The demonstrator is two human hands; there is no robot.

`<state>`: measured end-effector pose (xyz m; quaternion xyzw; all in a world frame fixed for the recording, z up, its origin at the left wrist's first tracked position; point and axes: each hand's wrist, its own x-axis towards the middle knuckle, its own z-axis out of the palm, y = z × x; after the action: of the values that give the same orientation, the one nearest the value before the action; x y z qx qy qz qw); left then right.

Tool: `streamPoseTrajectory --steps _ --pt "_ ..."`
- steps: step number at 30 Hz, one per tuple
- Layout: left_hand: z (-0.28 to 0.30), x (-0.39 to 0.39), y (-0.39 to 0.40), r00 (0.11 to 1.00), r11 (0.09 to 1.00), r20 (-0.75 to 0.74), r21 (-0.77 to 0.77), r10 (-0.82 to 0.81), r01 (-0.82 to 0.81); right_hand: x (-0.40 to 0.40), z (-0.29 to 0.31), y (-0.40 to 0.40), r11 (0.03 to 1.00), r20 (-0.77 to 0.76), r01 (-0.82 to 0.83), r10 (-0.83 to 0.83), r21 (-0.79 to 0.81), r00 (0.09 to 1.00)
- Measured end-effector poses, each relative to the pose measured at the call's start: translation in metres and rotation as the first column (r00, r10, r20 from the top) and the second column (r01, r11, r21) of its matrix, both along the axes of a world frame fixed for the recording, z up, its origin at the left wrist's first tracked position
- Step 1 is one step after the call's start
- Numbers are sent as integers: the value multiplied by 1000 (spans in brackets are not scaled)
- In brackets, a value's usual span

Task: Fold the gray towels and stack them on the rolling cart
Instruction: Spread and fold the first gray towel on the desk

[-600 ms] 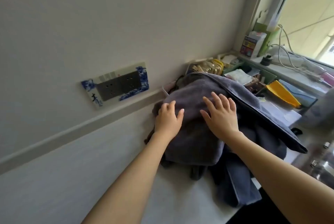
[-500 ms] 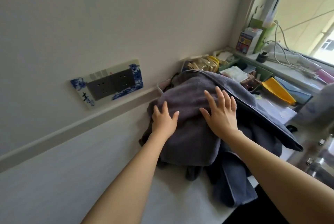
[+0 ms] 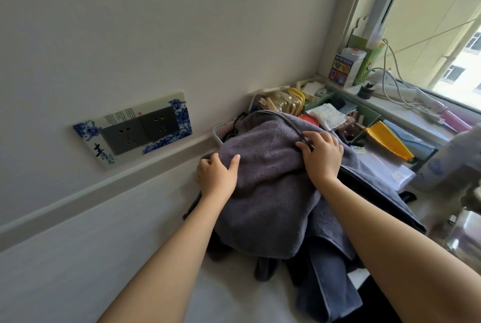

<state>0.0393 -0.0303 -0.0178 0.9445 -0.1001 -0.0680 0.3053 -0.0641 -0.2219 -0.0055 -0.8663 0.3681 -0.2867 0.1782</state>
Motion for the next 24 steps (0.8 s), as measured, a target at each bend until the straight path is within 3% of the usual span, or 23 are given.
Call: streamPoseTrajectory --steps 4,10,13,18,24 --pt "8 -2 -12 997 995 -21 -62 -77 76 2 0 -7 985 124 53 -74 165 990" --pt "18 -15 -35 969 969 -35 -27 -245 245 -11 -1 -20 957 149 114 -157 265 976" --pt "22 -24 -49 945 943 -25 -81 -326 323 -14 8 -18 953 224 33 -104 302 969" --pt "39 -41 -67 901 822 80 -382 -427 423 -31 28 -7 977 275 -83 27 196 961" --pt "77 -45 -77 807 728 200 -351 -556 589 -56 67 -2 951 240 -257 212 171 947"
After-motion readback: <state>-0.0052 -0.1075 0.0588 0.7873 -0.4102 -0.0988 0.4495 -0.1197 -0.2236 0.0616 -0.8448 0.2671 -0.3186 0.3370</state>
